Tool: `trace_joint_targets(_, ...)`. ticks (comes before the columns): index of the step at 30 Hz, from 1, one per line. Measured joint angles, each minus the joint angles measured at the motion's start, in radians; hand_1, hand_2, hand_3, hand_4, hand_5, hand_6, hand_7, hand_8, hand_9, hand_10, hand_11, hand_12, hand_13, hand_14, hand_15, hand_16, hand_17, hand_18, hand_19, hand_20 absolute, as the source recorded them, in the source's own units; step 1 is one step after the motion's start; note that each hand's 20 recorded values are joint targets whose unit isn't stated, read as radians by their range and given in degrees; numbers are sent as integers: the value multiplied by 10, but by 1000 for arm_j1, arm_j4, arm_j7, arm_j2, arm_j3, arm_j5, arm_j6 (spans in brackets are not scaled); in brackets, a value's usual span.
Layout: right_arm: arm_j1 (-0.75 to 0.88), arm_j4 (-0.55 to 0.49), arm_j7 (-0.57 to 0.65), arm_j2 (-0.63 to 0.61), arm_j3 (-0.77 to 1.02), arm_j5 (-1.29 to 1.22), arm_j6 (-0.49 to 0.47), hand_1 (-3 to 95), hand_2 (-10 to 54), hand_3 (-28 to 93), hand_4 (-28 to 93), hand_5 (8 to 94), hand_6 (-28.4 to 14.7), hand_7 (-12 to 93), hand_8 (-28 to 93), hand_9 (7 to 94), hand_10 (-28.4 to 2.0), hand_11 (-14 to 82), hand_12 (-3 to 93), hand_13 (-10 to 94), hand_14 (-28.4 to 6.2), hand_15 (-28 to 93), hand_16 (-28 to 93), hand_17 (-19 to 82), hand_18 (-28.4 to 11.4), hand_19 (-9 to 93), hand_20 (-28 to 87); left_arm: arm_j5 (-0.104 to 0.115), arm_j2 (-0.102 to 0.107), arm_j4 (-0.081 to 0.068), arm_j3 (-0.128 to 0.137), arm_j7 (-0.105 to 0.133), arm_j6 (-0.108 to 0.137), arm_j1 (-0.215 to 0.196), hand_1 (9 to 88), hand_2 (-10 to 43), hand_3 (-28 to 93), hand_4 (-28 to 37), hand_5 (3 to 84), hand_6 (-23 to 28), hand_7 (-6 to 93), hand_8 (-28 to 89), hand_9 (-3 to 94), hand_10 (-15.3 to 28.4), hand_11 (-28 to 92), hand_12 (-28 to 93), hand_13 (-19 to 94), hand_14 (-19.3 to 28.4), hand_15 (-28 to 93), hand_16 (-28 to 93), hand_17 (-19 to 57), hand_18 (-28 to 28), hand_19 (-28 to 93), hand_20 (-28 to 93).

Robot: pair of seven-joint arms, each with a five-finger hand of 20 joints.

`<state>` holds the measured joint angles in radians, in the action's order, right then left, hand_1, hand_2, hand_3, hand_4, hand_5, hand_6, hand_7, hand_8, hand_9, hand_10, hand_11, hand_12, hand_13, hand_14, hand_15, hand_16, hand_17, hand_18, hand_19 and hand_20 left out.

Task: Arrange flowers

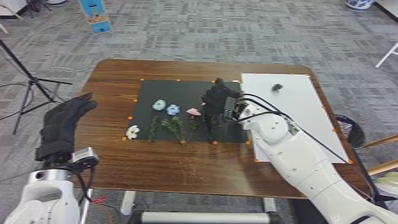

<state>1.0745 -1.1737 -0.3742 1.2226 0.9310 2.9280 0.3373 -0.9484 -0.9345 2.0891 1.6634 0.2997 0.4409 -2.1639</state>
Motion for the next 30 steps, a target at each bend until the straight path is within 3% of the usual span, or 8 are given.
trace_joint_targets(5, 0, -20, 2, -6, -2, -4, -58, 364, -47, 641, -185, 722, 15, 257, 21, 799, -114, 397, 339, 712, -121, 691, 443, 339, -245, 811, 663, 0, 0, 0, 0, -1, -2, -1, 241, 130, 717, -283, 498, 42, 153, -89, 511, 133, 198, 103, 367, 127, 111, -18, 69, 75, 50, 157)
trace_joint_targets(8, 1, -31, 3, -12, -4, -10, -84, 333, -57, 663, -172, 724, 15, 264, -84, 796, -117, 399, 338, 709, -122, 693, 442, 337, -245, 807, 666, 0, -1, 1, 3, -1, -4, -2, 241, 125, 717, -283, 497, 42, 153, -88, 511, 133, 199, 103, 366, 127, 111, -17, 69, 75, 49, 157)
trace_joint_targets(13, 2, -40, 4, -22, -8, -21, -99, 304, -59, 670, -166, 722, 11, 264, -103, 794, -123, 399, 338, 706, -127, 695, 442, 331, -249, 804, 669, 8, -12, 13, 60, 17, -46, -41, 241, 121, 718, -283, 498, 43, 152, -87, 510, 134, 199, 103, 366, 127, 110, -17, 68, 75, 49, 157)
trace_joint_targets(15, 2, -42, 5, -24, -8, -25, -105, 294, -60, 674, -164, 722, 10, 262, -104, 794, -124, 400, 338, 705, -129, 696, 442, 330, -250, 803, 671, 8, -12, 15, 62, 18, -46, -58, 241, 120, 717, -283, 497, 43, 152, -87, 510, 134, 198, 103, 366, 128, 111, -16, 68, 75, 48, 157)
trace_joint_targets(19, 2, -47, 12, -29, -8, -40, -116, 270, -58, 674, -161, 723, 8, 258, -103, 793, -127, 402, 339, 704, -131, 698, 441, 329, -252, 803, 673, 3, -5, 10, 15, 6, -27, -53, 241, 117, 718, -283, 498, 43, 152, -87, 510, 133, 198, 103, 366, 128, 110, -16, 68, 74, 47, 157)
trace_joint_targets(23, 1, -54, 26, -39, -18, -70, -124, 249, -59, 683, -163, 725, 5, 253, -101, 792, -130, 404, 339, 702, -135, 700, 441, 328, -255, 803, 676, -7, 0, -4, -44, -20, -3, 2, 241, 114, 719, -283, 498, 42, 152, -87, 510, 134, 198, 103, 366, 128, 110, -16, 68, 74, 46, 157)
trace_joint_targets(30, -5, -76, 53, -60, -41, -132, -141, 226, -69, 683, -162, 723, 0, 245, -97, 791, -133, 405, 341, 700, -138, 702, 443, 326, -258, 802, 679, -19, 1, -8, -52, -41, 7, 61, 216, 68, 728, -283, 490, 45, 146, -86, 501, 136, 190, 101, 349, 126, 103, -17, 60, 67, 29, 151)
